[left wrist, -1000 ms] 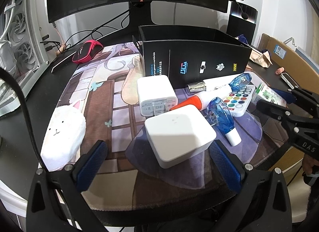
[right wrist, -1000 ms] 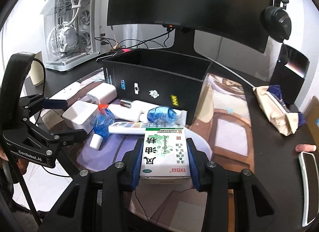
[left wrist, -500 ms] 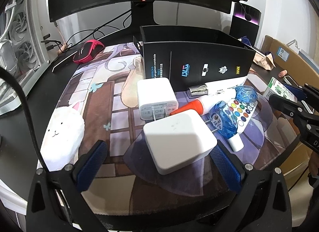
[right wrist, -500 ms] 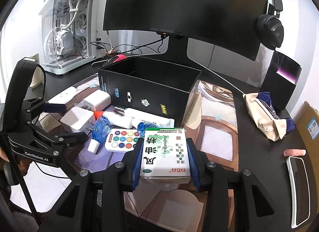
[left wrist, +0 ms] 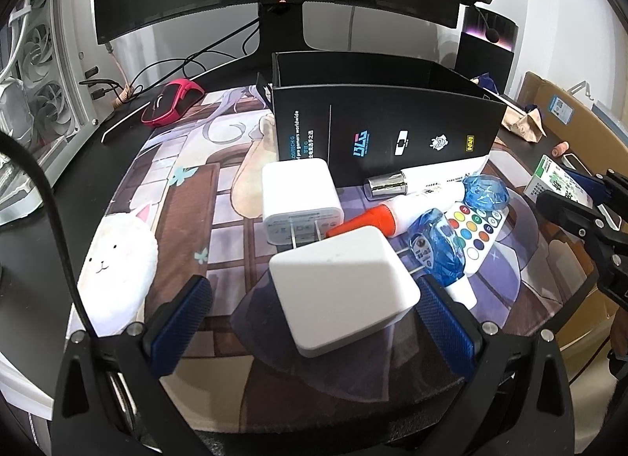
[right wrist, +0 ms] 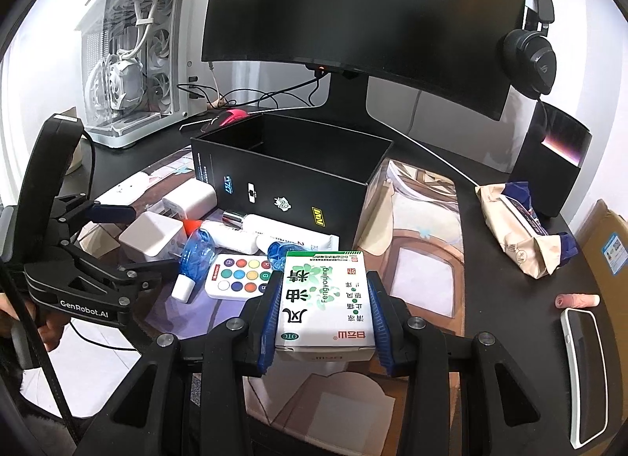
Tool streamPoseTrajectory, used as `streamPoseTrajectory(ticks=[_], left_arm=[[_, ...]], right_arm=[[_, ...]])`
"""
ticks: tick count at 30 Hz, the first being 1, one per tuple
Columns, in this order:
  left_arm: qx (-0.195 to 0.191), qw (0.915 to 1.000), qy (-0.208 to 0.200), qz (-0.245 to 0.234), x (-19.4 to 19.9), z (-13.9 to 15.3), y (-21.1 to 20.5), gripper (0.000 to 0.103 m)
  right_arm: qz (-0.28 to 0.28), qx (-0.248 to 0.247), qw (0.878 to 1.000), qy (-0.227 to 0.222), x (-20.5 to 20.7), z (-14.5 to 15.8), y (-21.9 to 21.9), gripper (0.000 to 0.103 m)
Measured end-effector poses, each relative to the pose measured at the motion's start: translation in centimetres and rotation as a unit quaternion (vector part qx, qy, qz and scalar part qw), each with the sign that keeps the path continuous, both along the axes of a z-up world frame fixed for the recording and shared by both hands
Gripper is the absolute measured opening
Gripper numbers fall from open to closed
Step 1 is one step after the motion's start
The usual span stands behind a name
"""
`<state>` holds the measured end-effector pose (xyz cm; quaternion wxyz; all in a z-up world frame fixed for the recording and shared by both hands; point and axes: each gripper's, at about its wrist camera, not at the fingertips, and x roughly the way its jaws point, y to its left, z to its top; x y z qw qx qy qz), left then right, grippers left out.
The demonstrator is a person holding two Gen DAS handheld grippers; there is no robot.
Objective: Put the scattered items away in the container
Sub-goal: 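Close the left gripper on the white square box and lift it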
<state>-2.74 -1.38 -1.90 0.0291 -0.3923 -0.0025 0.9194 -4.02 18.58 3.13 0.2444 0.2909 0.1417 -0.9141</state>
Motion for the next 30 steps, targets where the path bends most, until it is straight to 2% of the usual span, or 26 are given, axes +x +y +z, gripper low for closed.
streamPoseTrajectory(ticks=[3, 4, 6, 7, 8, 30], left_arm=[[0.001, 1.0000, 0.008, -0.006, 0.1, -0.1, 0.0, 0.102], [0.002, 0.9999, 0.011, -0.011, 0.2, 0.0, 0.0, 0.098], [0.004, 0.9991, 0.021, -0.037, 0.4, 0.2, 0.2, 0.082], [0.005, 0.9982, 0.022, -0.056, 0.5, 0.4, 0.5, 0.069], [0.004, 0.9978, 0.023, -0.062, 0.5, 0.5, 0.7, 0.065], [-0.003, 0.9968, 0.028, -0.075, 1.1, 1.6, 1.0, 0.065]], right_arm=[[0.000, 0.000, 1.000, 0.000, 0.0, 0.0, 0.0, 0.040], [0.000, 0.000, 1.000, 0.000, 0.0, 0.1, 0.0, 0.040], [0.000, 0.000, 1.000, 0.000, 0.0, 0.2, 0.1, 0.040], [0.000, 0.000, 1.000, 0.000, 0.0, 0.2, 0.1, 0.040], [-0.001, 0.000, 1.000, 0.001, 0.0, 0.2, 0.1, 0.040], [0.002, 0.001, 1.000, -0.003, 0.0, 0.1, -0.1, 0.040]])
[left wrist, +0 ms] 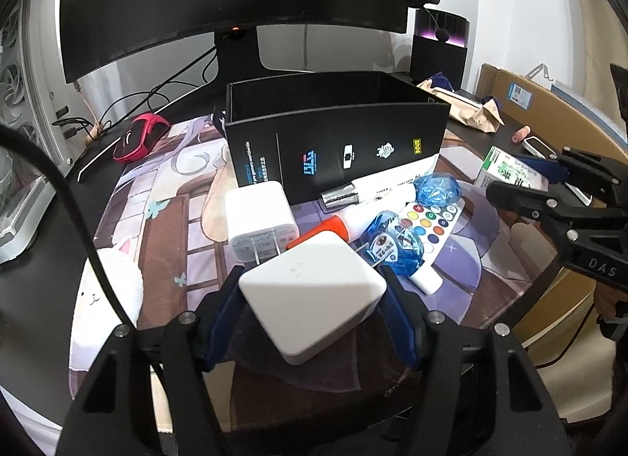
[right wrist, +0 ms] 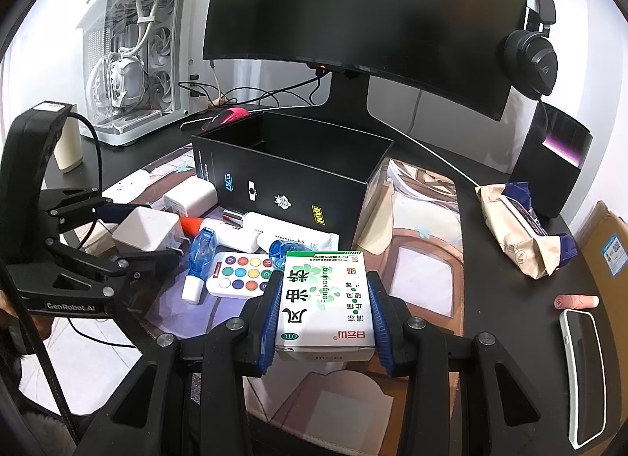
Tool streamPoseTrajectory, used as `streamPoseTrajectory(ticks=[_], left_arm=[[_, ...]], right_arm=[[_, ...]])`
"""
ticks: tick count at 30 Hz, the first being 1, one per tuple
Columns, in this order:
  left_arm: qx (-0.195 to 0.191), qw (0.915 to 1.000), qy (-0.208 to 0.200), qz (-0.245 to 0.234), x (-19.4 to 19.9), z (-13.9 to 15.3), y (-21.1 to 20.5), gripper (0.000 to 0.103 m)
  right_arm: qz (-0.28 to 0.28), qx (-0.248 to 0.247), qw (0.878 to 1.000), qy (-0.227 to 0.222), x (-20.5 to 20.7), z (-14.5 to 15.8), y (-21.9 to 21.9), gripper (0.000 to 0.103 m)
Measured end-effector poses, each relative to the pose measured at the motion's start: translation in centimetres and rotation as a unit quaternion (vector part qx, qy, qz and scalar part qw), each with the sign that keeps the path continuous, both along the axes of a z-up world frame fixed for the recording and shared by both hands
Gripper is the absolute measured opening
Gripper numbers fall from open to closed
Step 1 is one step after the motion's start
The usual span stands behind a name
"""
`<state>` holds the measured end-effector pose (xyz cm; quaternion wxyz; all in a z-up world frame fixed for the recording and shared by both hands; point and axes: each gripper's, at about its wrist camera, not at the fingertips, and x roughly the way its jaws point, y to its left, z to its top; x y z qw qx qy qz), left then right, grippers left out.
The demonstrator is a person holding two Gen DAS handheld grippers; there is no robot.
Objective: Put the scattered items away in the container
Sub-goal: 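Close the left gripper on the white square box and lift it, then carry the medicine box and white square box toward the black box with both grippers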
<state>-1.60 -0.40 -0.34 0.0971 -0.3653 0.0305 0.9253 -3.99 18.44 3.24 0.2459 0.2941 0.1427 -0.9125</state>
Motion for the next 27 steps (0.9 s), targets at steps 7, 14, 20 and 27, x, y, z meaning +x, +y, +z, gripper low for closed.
streamPoseTrajectory(ticks=[7, 14, 20, 27], left_arm=[[-0.004, 1.0000, 0.004, 0.002, 0.1, 0.6, -0.2, 0.065], [-0.012, 0.9999, 0.007, 0.008, 0.1, 0.9, -0.4, 0.065], [-0.016, 0.9998, 0.011, 0.007, 0.3, 1.2, -0.4, 0.065], [-0.016, 0.9997, 0.014, 0.010, 0.3, 1.5, -0.5, 0.065]], right_arm=[[0.000, 0.000, 1.000, -0.002, -0.1, -0.1, 0.0, 0.040], [0.000, -0.001, 1.000, -0.002, -0.1, -0.3, 0.1, 0.040], [-0.002, -0.001, 1.000, -0.001, -0.4, -0.3, 0.4, 0.040], [-0.002, -0.001, 1.000, -0.001, -0.4, -0.3, 0.4, 0.040]])
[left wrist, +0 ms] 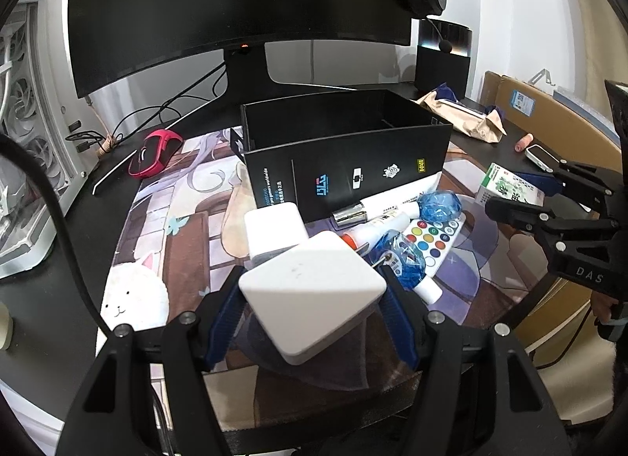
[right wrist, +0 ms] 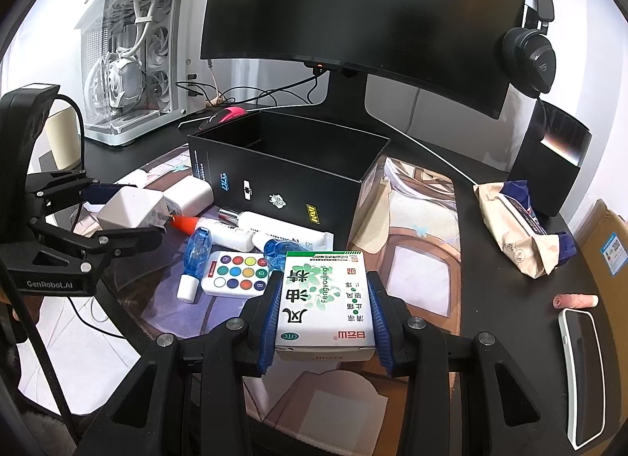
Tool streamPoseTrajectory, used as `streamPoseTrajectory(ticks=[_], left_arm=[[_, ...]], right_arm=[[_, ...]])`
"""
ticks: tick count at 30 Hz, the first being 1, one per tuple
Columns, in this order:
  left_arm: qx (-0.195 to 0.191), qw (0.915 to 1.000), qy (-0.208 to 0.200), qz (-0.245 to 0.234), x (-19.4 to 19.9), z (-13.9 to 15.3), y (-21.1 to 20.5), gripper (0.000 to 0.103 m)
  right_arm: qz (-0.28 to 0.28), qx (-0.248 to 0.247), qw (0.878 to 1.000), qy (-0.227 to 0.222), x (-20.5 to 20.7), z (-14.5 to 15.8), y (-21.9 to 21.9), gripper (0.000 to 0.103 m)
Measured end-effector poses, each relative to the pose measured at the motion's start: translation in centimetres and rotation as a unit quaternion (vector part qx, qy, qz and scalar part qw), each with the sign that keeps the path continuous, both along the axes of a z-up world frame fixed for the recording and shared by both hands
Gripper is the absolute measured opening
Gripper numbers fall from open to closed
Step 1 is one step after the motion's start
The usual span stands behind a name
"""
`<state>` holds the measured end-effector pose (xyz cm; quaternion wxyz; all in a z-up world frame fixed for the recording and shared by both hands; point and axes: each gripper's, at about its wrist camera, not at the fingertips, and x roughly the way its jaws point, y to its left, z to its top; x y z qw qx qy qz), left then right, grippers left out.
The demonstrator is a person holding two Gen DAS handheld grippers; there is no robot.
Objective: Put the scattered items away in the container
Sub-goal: 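Carry the medicine box and white square box toward the black box with both grippers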
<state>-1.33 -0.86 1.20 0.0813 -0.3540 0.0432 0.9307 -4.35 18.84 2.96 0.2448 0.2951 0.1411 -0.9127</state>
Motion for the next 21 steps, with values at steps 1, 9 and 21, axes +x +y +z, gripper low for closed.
streamPoseTrajectory(ticks=[1, 9, 21], left_arm=[[-0.001, 1.0000, 0.000, -0.001, 0.0, 0.0, 0.0, 0.065], [0.000, 1.0000, 0.004, -0.001, 0.0, 0.5, -0.1, 0.065], [0.000, 0.9999, 0.015, 0.001, -0.4, 1.7, -0.4, 0.065]], right_arm=[[0.000, 0.000, 1.000, 0.000, 0.0, 0.0, 0.0, 0.040], [0.000, 0.000, 1.000, 0.001, 0.0, 0.1, 0.1, 0.040], [-0.002, -0.005, 1.000, 0.003, -0.4, 0.7, 0.4, 0.040]])
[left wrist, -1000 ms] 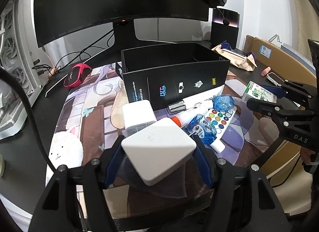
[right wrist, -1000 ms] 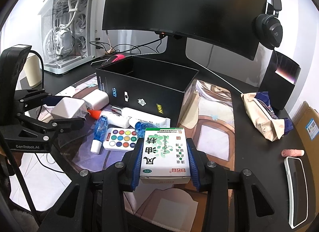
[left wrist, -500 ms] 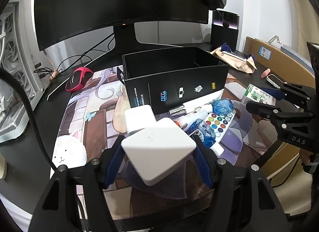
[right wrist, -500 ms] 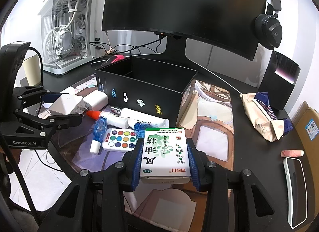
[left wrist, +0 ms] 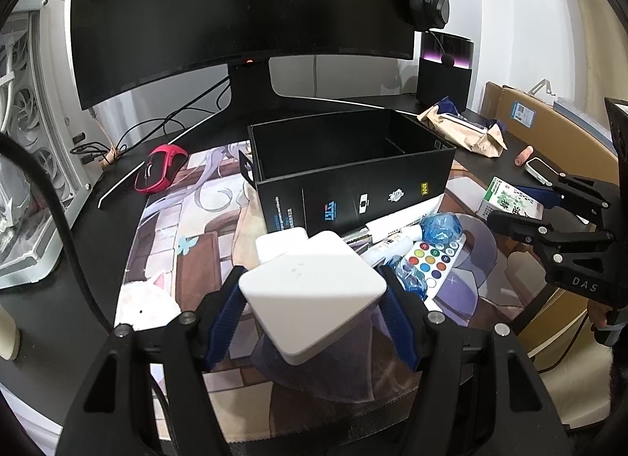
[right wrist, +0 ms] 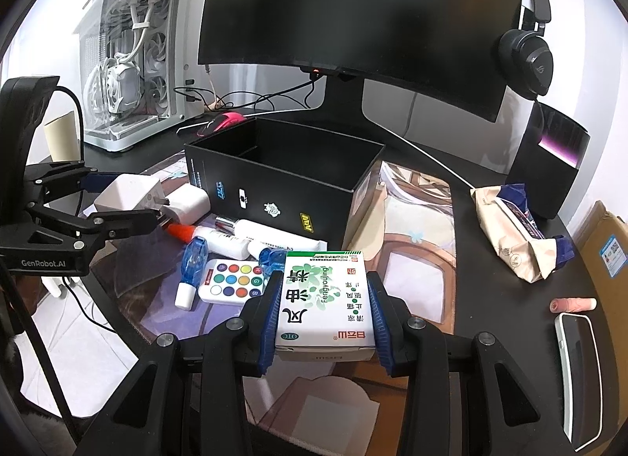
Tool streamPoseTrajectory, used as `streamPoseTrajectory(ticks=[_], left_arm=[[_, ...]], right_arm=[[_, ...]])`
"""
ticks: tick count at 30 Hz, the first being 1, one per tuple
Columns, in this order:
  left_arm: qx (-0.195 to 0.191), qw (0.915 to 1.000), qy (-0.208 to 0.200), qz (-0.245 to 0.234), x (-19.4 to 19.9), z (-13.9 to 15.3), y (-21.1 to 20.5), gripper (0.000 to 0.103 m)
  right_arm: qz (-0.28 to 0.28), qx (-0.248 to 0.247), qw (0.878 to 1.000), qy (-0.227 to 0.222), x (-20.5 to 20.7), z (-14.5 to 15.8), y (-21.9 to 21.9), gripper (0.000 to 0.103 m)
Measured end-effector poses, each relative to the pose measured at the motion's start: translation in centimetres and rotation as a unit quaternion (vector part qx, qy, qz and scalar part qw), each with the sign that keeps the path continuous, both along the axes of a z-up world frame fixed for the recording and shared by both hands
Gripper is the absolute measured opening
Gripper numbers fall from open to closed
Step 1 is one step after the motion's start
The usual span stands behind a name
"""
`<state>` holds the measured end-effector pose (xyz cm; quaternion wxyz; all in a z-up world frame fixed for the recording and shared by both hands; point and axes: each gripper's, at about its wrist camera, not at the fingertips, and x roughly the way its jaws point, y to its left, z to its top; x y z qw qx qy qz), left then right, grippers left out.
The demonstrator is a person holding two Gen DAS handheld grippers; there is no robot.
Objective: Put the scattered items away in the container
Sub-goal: 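Carry the medicine box and white square box toward the black box with both grippers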
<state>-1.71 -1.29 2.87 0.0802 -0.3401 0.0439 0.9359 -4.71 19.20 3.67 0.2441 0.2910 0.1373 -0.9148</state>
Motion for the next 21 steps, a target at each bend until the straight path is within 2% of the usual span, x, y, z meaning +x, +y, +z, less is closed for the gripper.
streamPoseTrajectory(ticks=[21], left_arm=[[-0.011, 0.9997, 0.022, 0.002, -1.3, 2.2, 0.1, 0.065]], right_arm=[[0.004, -0.011, 1.000, 0.012, -1.2, 2.1, 0.1, 0.040]])
